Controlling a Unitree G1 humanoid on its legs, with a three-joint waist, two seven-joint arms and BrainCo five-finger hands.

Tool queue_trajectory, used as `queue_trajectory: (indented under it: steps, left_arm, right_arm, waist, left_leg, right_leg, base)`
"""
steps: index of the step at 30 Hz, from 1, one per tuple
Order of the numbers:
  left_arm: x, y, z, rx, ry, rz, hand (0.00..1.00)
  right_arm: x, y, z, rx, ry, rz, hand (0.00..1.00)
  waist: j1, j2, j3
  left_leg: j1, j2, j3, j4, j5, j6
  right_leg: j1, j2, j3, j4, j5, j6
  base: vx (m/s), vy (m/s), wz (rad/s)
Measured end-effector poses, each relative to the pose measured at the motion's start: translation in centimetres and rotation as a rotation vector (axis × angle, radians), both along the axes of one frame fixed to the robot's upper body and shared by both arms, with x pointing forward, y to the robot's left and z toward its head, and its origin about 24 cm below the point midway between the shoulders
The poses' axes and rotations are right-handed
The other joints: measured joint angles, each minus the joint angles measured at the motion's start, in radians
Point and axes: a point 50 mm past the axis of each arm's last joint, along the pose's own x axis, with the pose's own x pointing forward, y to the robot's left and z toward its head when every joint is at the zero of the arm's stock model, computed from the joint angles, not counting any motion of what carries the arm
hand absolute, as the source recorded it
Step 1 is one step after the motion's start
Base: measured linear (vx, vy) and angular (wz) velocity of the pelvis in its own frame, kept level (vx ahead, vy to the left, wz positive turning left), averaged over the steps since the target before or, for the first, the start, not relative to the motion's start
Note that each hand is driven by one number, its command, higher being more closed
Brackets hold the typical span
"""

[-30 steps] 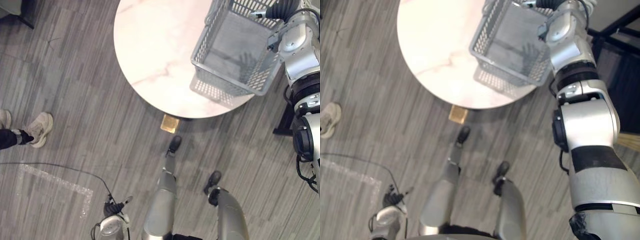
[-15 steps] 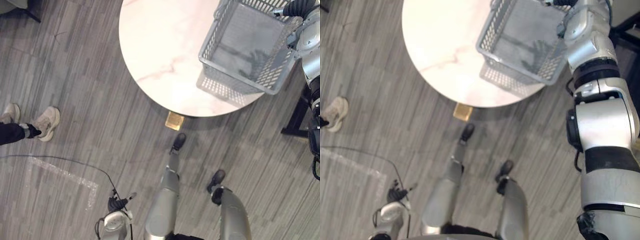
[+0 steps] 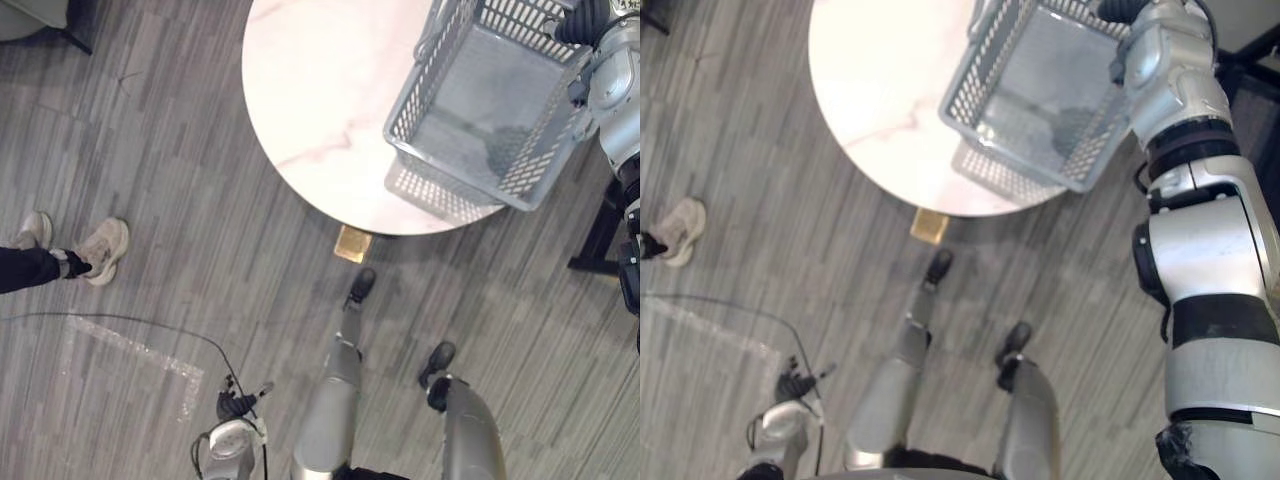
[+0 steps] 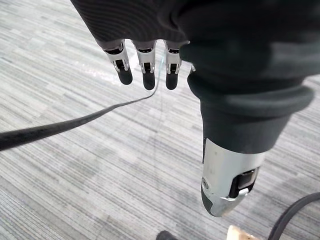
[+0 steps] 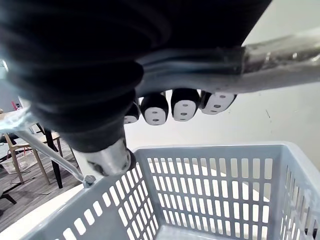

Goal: Pick vegetable in the basket

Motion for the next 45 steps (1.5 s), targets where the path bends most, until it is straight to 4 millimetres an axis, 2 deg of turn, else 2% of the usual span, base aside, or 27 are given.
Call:
queue_trajectory:
  steps: [6,11,13,15,16,17,19,22,25,26,31,32,37,41,44,45]
  left_arm:
    - [0.4,0.1,0.1,0.003,0.003,0.004,0.0]
    - [1.0,0.8,0.5,-0.005,-0.007,0.061,0.0]
    - [0.6,1.1,0.4,0.01,0.008,0.065,0.0]
    - [-0.7,2.1,0.0,0.015,0.049,0.113,0.0]
    - [-1.1,2.3,-0.1,0.017,0.061,0.123,0.0]
    - [-1.8,2.6,-0.3,0.03,0.089,0.119,0.0]
    - [-2.1,2.6,-0.5,0.042,0.11,0.1,0.0]
    - [-3.0,2.7,-0.8,0.06,0.142,0.077,0.0]
    - [-4.6,2.6,-1.4,0.068,0.206,0.062,0.0]
    - [-4.9,2.7,-1.5,0.073,0.218,0.054,0.0]
    - [-7.2,2.1,-2.7,0.069,0.327,-0.007,0.0]
    - [-7.6,1.6,-3.0,0.057,0.35,-0.039,0.0]
    - [-8.8,0.7,-3.7,0.04,0.417,-0.094,0.0]
    - [-10.4,-0.2,-4.4,-0.002,0.466,-0.118,0.0]
    - [-11.1,-0.5,-4.6,-0.01,0.49,-0.133,0.0]
    - [-11.4,-0.6,-4.6,-0.014,0.497,-0.136,0.0]
  right_arm:
    - [1.6,4.4,-3.2,-0.022,0.118,0.109,1.0]
    - [1.9,10.1,-5.7,-0.128,0.181,0.26,1.0]
    - [1.6,12.5,-6.9,-0.176,0.195,0.339,1.0]
    - [0.3,16.3,-9.1,-0.241,0.207,0.498,1.0]
    - [-0.1,17.2,-9.9,-0.257,0.212,0.541,1.0]
    - [-1.0,18.8,-11.4,-0.278,0.23,0.619,1.0]
    - [-2.2,20.1,-14.0,-0.318,0.279,0.713,1.0]
    - [-3.9,21.0,-17.2,-0.366,0.355,0.813,1.0]
    - [-5.7,19.6,-20.8,-0.374,0.447,0.874,1.0]
    - [-6.1,18.9,-21.6,-0.37,0.475,0.883,1.0]
    - [-8.8,14.4,-26.9,-0.38,0.675,0.867,1.0]
    - [-9.5,12.8,-28.3,-0.387,0.735,0.846,1.0]
    - [-11.8,8.6,-31.2,-0.404,0.891,0.79,1.0]
    - [-14.6,3.8,-34.1,-0.271,1.002,0.657,1.0]
    - [-16.7,0.0,-35.5,-0.165,1.028,0.504,1.0]
    - [-17.1,-0.7,-35.7,-0.151,1.03,0.477,1.0]
  waist:
    - [0.0,-0.003,-0.002]
    - [-0.001,-0.012,-0.005]
    - [-0.002,-0.035,-0.017]
    - [-0.011,-0.103,-0.057]
    - [-0.015,-0.121,-0.077]
    - [-0.031,-0.157,-0.112]
    - [-0.048,-0.2,-0.159]
    - [-0.087,-0.222,-0.216]
    - [-0.122,-0.221,-0.286]
    - [-0.139,-0.22,-0.289]
    - [-0.192,-0.211,-0.366]
    - [-0.203,-0.206,-0.38]
    - [-0.236,-0.188,-0.4]
    - [-0.251,-0.159,-0.424]
    - [-0.27,-0.146,-0.432]
    - [-0.275,-0.144,-0.433]
  left_leg:
    - [0.071,0.004,0.022,0.0,-0.007,-0.008]
    - [0.136,0.018,0.071,0.0,-0.009,-0.008]
    - [0.176,0.024,0.111,0.0,-0.018,0.001]
    - [0.221,0.04,0.175,0.0,-0.043,0.005]
    - [0.226,0.046,0.19,0.0,-0.048,0.004]
    - [0.242,0.057,0.214,0.0,-0.056,0.004]
    - [0.286,0.072,0.26,-0.001,-0.072,0.005]
    - [0.334,0.081,0.321,-0.002,-0.091,0.011]
    - [0.366,0.09,0.392,-0.008,-0.107,0.017]
    - [0.385,0.092,0.413,-0.008,-0.111,0.019]
    - [0.418,0.112,0.492,-0.009,-0.127,0.017]
    - [0.425,0.119,0.515,-0.009,-0.128,0.016]
    - [0.456,0.129,0.578,-0.009,-0.134,0.017]
    - [0.489,0.121,0.634,-0.009,-0.143,0.018]
    - [0.503,0.114,0.647,-0.009,-0.147,0.021]
    - [0.508,0.113,0.648,-0.009,-0.15,0.021]
  right_leg:
    - [0.06,-0.002,0.018,0.005,-0.007,0.0]
    - [0.095,0.004,0.059,0.019,-0.007,-0.001]
    - [0.118,0.007,0.089,0.015,-0.007,-0.001]
    - [0.131,0.024,0.148,-0.001,-0.002,-0.004]
    - [0.131,0.028,0.158,-0.008,0.001,-0.006]
    - [0.143,0.04,0.179,-0.029,0.014,-0.009]
    - [0.175,0.054,0.217,-0.063,0.033,-0.009]
    - [0.21,0.064,0.269,-0.104,0.055,-0.006]
    - [0.223,0.074,0.333,-0.149,0.091,-0.001]
    - [0.235,0.077,0.352,-0.16,0.099,0.001]
    - [0.251,0.095,0.425,-0.223,0.145,0.002]
    - [0.251,0.102,0.446,-0.238,0.159,0.003]
    - [0.248,0.116,0.51,-0.248,0.175,0.01]
    - [0.253,0.119,0.563,-0.261,0.187,0.017]
    - [0.261,0.114,0.571,-0.261,0.185,0.022]
    - [0.267,0.112,0.572,-0.261,0.182,0.021]
  base:
    - [-0.01,-0.014,-0.05]
    - [-0.04,-0.028,-0.22]
    - [-0.04,-0.025,-0.45]
    - [-0.04,-0.024,-0.74]
    - [0.0,-0.022,-0.71]
    - [0.04,-0.023,-0.62]
    - [0.06,-0.029,-0.63]
    - [0.03,0.006,-0.61]
    - [0.03,0.025,-0.61]
    - [0.03,0.031,-0.65]
    - [0.01,0.012,-0.49]
    - [0.0,-0.005,-0.42]
    - [-0.03,-0.012,-0.41]
    - [-0.02,0.006,-0.36]
    - [-0.01,0.007,-0.11]
    - [-0.01,0.012,-0.06]
